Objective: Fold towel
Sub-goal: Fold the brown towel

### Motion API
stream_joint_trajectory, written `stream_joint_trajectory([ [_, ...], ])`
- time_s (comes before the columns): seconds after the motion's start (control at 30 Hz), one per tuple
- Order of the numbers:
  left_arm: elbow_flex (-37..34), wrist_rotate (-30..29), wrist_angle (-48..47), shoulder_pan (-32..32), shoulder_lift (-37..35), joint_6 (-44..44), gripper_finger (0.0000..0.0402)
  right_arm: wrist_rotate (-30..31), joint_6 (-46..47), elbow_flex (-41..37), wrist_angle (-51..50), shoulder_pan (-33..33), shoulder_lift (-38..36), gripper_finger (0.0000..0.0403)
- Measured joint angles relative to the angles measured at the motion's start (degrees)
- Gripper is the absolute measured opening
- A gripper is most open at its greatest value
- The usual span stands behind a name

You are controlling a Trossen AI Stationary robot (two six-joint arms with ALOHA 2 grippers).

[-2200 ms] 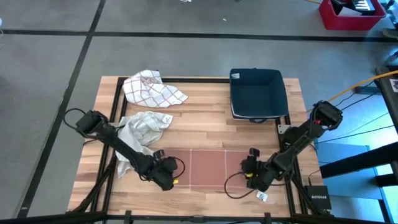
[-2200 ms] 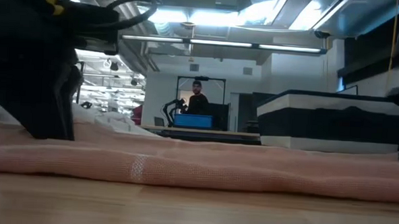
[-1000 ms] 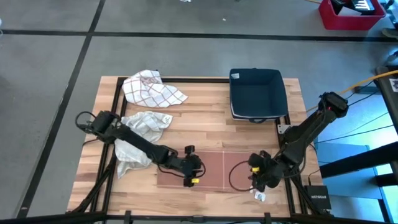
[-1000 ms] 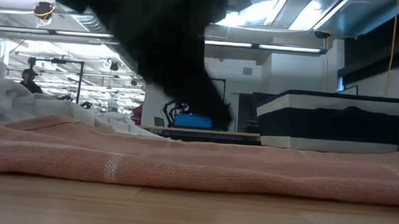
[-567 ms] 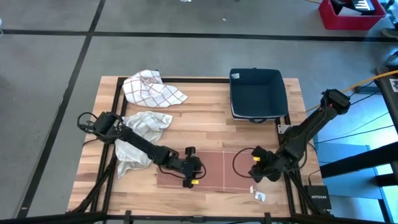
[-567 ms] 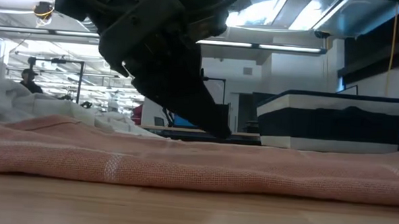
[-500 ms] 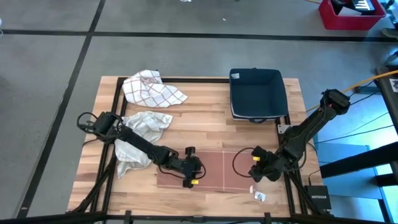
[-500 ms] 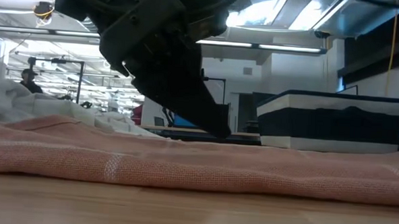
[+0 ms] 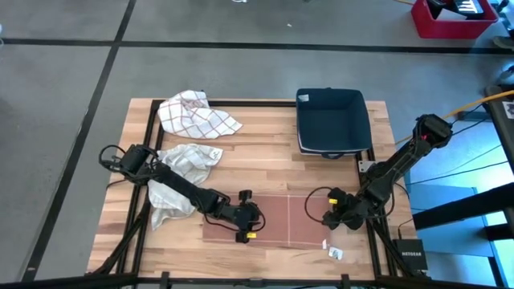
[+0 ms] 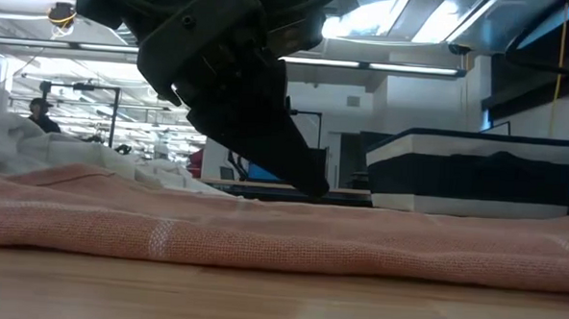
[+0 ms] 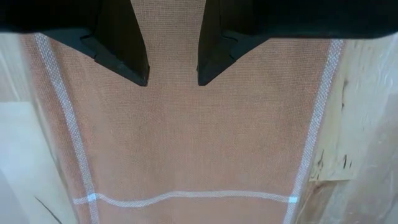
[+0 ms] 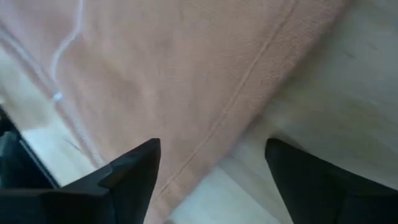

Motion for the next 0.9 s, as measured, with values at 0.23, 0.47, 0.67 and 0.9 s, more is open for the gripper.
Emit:
stream_joint_trajectory([
  [0.23,0.0,0.0,0.0,0.0,0.0,-1.8,0.0131,2.1,0.5,-0.5,2.4,0.0,1.9,0.0282],
  [0.47,0.0,0.0,0.0,0.0,0.0,-1.9,0.0131,7.5,-1.2,-0.6,13.0,0.0,9.0,0.0246],
  [0.67,0.0,0.0,0.0,0.0,0.0,-2.0,0.0131,12.2,-2.4,-0.6,17.5,0.0,12.1,0.0221],
  [0.9,0.0,0.0,0.3,0.0,0.0,-1.8,0.0131,16.4,-4.2,-0.8,20.3,0.0,14.9,0.0149],
])
